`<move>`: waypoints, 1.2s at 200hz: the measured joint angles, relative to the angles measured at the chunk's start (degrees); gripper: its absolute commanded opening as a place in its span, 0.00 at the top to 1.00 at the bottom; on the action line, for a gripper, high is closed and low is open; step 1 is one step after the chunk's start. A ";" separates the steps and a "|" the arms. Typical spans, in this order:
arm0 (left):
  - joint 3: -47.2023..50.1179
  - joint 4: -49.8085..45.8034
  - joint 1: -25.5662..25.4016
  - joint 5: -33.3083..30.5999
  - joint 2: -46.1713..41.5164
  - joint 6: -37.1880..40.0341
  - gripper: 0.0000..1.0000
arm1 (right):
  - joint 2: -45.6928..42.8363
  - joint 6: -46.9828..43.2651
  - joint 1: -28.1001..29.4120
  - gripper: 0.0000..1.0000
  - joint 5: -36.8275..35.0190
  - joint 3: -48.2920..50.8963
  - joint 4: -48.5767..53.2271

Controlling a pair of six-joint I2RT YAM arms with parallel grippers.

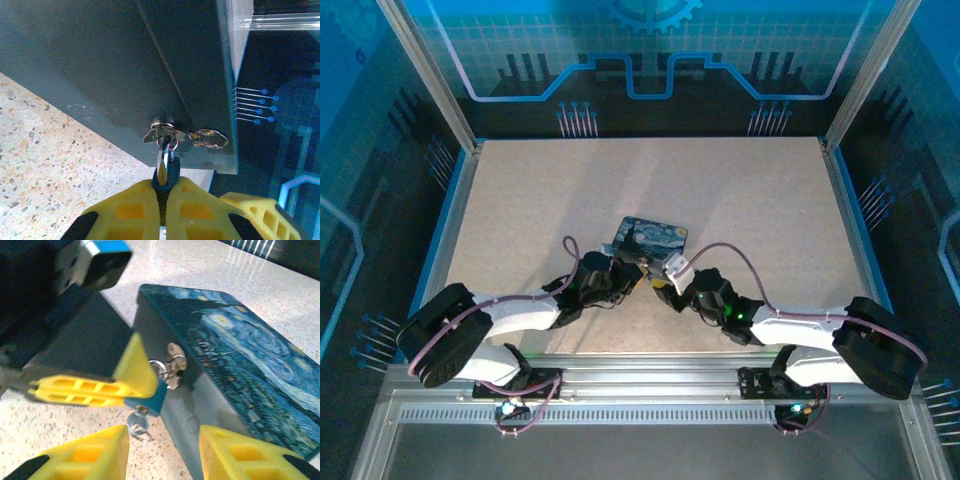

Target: Unlock a padlock with a key

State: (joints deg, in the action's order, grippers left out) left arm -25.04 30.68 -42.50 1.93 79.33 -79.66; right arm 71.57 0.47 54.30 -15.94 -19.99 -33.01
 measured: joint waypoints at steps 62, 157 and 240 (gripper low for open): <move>0.00 -0.46 0.00 -0.02 -0.76 0.02 1.00 | 5.03 -14.62 6.67 0.51 -11.47 -0.72 1.09; 0.00 -0.46 0.00 -0.02 -1.07 0.02 1.00 | 11.63 -22.58 9.29 0.59 -17.40 -4.98 -1.31; 0.00 -0.46 0.00 0.00 -1.07 0.02 1.00 | 13.22 -23.26 9.51 0.72 -18.18 -5.51 -2.27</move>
State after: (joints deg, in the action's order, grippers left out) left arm -25.04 30.22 -42.50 1.93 78.26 -79.64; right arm 84.79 -22.79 63.81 -34.13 -25.50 -35.29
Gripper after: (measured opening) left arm 0.076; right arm 0.292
